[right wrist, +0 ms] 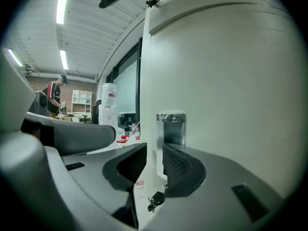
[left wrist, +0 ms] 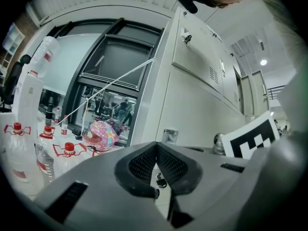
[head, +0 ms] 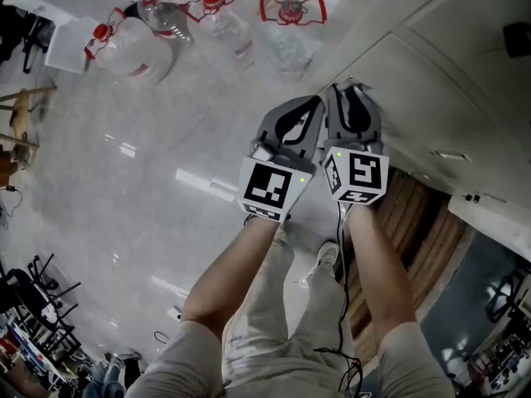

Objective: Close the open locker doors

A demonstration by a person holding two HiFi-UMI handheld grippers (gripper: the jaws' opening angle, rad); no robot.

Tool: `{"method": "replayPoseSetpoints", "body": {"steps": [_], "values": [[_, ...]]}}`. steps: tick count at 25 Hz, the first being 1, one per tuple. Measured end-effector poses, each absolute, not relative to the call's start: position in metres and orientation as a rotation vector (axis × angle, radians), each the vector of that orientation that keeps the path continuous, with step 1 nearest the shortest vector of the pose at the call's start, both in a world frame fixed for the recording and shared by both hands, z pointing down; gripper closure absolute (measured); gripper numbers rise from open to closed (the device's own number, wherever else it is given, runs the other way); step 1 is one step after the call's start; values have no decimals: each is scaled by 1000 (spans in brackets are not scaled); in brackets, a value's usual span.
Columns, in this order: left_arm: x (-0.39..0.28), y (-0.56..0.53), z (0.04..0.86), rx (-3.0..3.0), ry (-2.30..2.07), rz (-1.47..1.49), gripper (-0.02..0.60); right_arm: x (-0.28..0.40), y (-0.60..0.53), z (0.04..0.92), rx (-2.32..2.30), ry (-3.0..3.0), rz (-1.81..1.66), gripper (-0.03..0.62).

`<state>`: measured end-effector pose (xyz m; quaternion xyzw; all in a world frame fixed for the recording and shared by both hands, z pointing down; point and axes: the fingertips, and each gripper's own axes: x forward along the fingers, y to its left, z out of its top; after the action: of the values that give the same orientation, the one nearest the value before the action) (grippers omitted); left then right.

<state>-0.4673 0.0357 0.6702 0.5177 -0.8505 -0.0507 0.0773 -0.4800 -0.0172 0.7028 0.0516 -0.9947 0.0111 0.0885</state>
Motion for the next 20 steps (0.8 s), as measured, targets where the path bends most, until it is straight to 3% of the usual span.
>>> {"method": "replayPoseSetpoints", "body": {"steps": [3,20], "values": [[-465,40,667,1555,-2550,-138,580,-476,-8,703,87,-2950,40,453],[-452,51,651,1575,-2521,-107,580,-414,13,689,15,-2884,-3,484]]}}
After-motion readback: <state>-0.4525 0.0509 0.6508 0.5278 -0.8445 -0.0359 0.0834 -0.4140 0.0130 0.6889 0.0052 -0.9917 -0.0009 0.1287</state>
